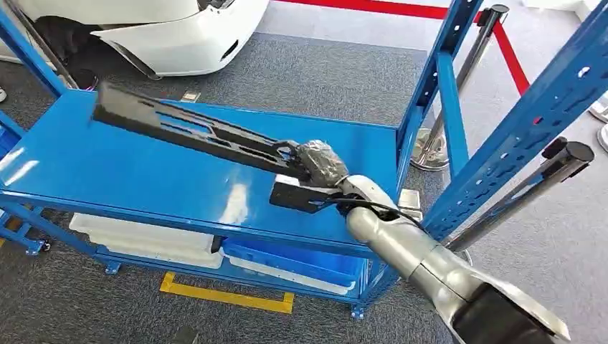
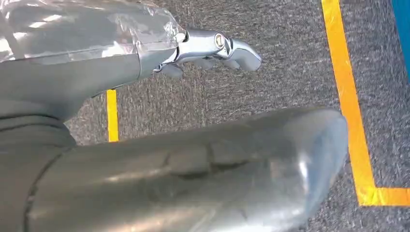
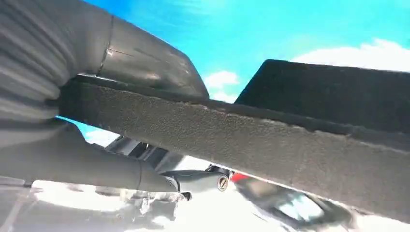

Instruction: Take the parts from the cabinet and place them on the table.

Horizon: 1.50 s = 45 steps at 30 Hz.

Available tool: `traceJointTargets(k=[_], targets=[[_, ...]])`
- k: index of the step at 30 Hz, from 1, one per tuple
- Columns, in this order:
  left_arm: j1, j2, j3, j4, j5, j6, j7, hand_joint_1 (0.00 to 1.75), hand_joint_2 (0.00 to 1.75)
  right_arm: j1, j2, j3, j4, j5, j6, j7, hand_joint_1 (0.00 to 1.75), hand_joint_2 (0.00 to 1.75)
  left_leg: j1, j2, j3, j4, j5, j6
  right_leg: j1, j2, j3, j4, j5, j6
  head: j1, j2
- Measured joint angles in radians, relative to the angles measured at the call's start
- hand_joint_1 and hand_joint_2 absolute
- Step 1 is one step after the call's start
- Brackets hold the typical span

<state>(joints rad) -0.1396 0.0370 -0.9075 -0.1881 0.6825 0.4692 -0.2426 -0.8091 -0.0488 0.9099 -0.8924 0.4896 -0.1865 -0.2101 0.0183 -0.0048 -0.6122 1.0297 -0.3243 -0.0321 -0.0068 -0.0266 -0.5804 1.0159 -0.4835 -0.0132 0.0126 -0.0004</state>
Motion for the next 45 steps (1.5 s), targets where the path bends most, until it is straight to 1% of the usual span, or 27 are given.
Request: traceJointTargets(k=[1,2,6,8,13,15,19,22,25,26,29,31,33,36,41,45], targets=[[0.003,0.0,0.005,0.0,0.001,0.002,-0.005,0.0,0.0,0.005,0.0,-0.01,-0.034,-0.019,0.0,-0.006,1.75,1.75,0.0,0.0,0.0,-0.001,0.0,0.0,0.0,0.0,0.0,0.0,0.0,0.0,0.0,0.0],[0.008,0.0,0.013,0.0,0.004,0.002,-0.022,0.0,0.0,0.016,-0.001,-0.032,-0.125,-0.061,-0.001,-0.014,1.75,1.75,0.0,0.0,0.0,-0.001,0.0,0.0,0.0,0.0,-0.001,0.0,0.0,0.0,0.0,0.0],[0.021,0.0,0.042,0.0,0.035,0.007,-0.066,0.0,0.0,0.038,-0.002,-0.076,-0.31,-0.15,-0.006,-0.059,1.75,1.75,0.0,0.001,0.0,-0.003,0.0,-0.001,0.0,0.0,-0.002,0.0,-0.001,-0.001,-0.003,0.0],[0.027,0.0,0.061,0.0,0.052,0.008,-0.088,0.0,0.0,0.055,-0.002,-0.095,-0.402,-0.174,-0.018,-0.075,1.75,1.75,0.0,0.001,0.0,-0.003,-0.001,-0.001,0.0,0.0,-0.003,0.0,-0.002,-0.001,-0.002,0.0],[0.029,0.0,0.096,0.001,0.068,0.011,-0.105,0.0,0.0,0.107,-0.014,-0.137,-0.564,-0.2,-0.047,-0.105,1.75,1.75,0.0,0.001,0.0,-0.003,-0.001,-0.001,0.0,0.0,-0.003,0.0,-0.002,-0.001,-0.002,0.0],[0.029,0.0,0.105,0.001,0.072,0.013,-0.108,0.0,0.0,0.129,-0.019,-0.156,-0.603,-0.207,-0.061,-0.124,1.75,1.75,0.0,0.001,0.0,-0.003,-0.001,-0.001,0.0,0.0,-0.003,0.0,-0.002,-0.001,-0.002,0.0],[0.029,0.0,0.116,0.001,0.072,0.014,-0.11,0.0,0.0,0.162,-0.033,-0.184,-0.67,-0.209,-0.066,-0.134,1.75,1.75,0.0,0.001,0.0,-0.003,-0.001,-0.001,0.0,0.001,-0.003,0.0,-0.002,-0.001,-0.002,0.0],[0.029,0.0,0.128,0.001,0.074,0.014,-0.11,0.0,0.0,0.174,-0.038,-0.195,-0.7,-0.212,-0.067,-0.14,1.75,1.75,0.0,0.001,0.0,-0.003,-0.001,-0.001,0.0,0.001,-0.003,0.0,-0.002,-0.001,-0.003,0.0],[0.029,0.0,0.13,0.001,0.075,0.014,-0.114,0.0,0.0,0.193,-0.042,-0.205,-0.731,-0.231,-0.069,-0.164,1.75,1.75,0.0,0.001,0.0,-0.003,-0.001,-0.001,0.0,0.001,-0.004,0.0,-0.002,-0.001,-0.003,0.0],[0.029,0.0,0.131,0.001,0.08,0.015,-0.117,0.0,1.75,0.202,-0.043,-0.212,-0.746,-0.253,-0.067,-0.183,1.75,1.75,0.0,0.001,0.0,-0.004,-0.001,-0.001,0.0,0.001,-0.004,0.0,-0.002,-0.001,-0.003,0.0],[0.029,0.0,0.138,0.002,0.092,0.018,-0.119,0.0,1.75,0.237,-0.046,-0.227,-0.796,-0.313,-0.045,-0.238,1.75,1.75,0.0,0.001,0.0,-0.004,-0.001,-0.001,0.0,0.001,-0.004,0.0,-0.002,-0.001,-0.003,0.0],[0.029,0.0,0.143,0.002,0.093,0.013,-0.124,0.0,1.75,0.265,-0.046,-0.234,-0.832,-0.347,-0.026,-0.262,1.75,1.75,0.0,0.001,-0.001,-0.004,-0.001,-0.002,0.0,0.001,-0.004,0.0,-0.002,-0.001,-0.003,0.0],[0.029,0.0,0.151,0.002,0.092,-0.006,-0.13,0.0,1.75,0.295,-0.046,-0.242,-0.87,-0.387,0.002,-0.286,1.75,1.75,0.0,0.001,-0.001,-0.004,-0.002,-0.002,0.0,0.001,-0.004,0.0,-0.003,-0.002,-0.003,0.0],[0.029,0.0,0.156,0.002,0.095,-0.014,-0.134,0.0,1.75,0.343,-0.046,-0.247,-0.91,-0.437,0.045,-0.324,1.75,1.75,0.0,0.001,0.0,-0.004,-0.002,-0.003,0.0,0.001,-0.004,0.0,-0.003,-0.001,-0.003,0.0],[0.029,0.0,0.165,0.002,0.105,0.015,-0.173,0.0,1.75,0.415,-0.046,-0.247,-0.939,-0.46,0.059,-0.355,1.75,1.75,0.0,0.001,-0.001,-0.004,-0.002,-0.003,0.0,0.001,-0.003,0.0,-0.004,-0.001,-0.002,0.0],[0.029,0.0,0.178,0.002,0.105,0.018,-0.177,0.0,1.75,0.446,-0.046,-0.248,-0.942,-0.468,0.063,-0.366,1.75,1.75,0.0,0.001,0.0,-0.004,-0.002,-0.003,0.0,0.001,-0.003,0.0,-0.004,-0.001,-0.003,0.0]])
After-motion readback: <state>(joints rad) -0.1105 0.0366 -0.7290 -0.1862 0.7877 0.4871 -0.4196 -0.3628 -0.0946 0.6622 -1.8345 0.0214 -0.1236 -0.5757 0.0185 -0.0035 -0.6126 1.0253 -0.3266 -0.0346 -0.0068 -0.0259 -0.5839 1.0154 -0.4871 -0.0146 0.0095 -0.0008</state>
